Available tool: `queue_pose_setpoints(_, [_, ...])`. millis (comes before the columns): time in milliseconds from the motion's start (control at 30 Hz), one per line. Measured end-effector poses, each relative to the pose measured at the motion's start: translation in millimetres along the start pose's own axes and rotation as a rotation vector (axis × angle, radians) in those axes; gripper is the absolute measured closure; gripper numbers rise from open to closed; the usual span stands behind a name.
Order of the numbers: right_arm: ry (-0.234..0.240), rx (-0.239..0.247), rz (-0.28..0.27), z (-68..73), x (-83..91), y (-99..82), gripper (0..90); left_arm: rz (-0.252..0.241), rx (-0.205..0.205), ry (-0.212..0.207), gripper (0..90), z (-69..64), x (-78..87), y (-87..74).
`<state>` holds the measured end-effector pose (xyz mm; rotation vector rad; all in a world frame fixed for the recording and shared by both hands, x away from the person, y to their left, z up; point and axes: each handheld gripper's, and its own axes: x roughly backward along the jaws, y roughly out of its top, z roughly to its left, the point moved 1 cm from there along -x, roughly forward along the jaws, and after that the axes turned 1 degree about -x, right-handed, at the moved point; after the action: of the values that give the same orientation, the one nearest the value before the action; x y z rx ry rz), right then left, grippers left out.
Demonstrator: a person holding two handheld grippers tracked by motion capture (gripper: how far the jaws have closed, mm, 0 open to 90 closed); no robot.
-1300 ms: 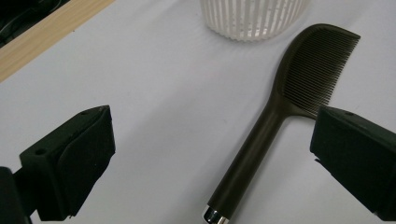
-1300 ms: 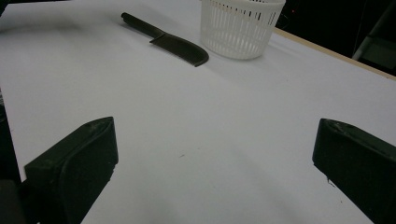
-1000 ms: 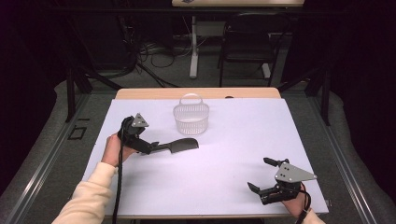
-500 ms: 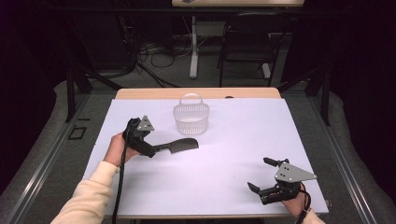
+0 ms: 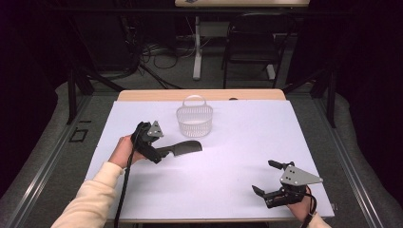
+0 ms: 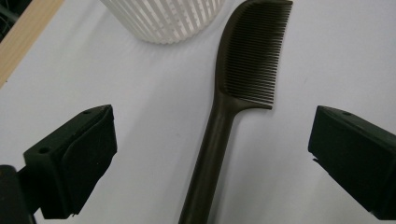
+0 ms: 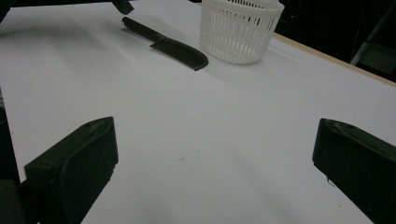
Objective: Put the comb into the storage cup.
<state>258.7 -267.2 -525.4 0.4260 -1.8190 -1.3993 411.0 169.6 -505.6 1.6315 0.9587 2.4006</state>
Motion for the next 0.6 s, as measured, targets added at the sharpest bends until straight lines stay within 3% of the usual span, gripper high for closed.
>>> queue_pose_setpoints(267, [0.002, 0.000, 0.003, 0.0, -0.4, -0.1, 0.0, 0.060, -0.046, -0.012, 14.9, -0.4, -7.2, 3.4])
queue_pose_setpoints(433, [0.001, 0.002, 0.005, -0.2, -0.7, -0.6, 0.0, 0.136, -0.057, -0.005, 15.6, 0.3, -13.2, 7.4])
queue_pose_setpoints(600, [0.003, -0.002, 0.007, -0.3, -0.9, -0.8, 0.0, 0.174, -0.070, -0.007, 18.0, 0.2, -17.7, 9.2])
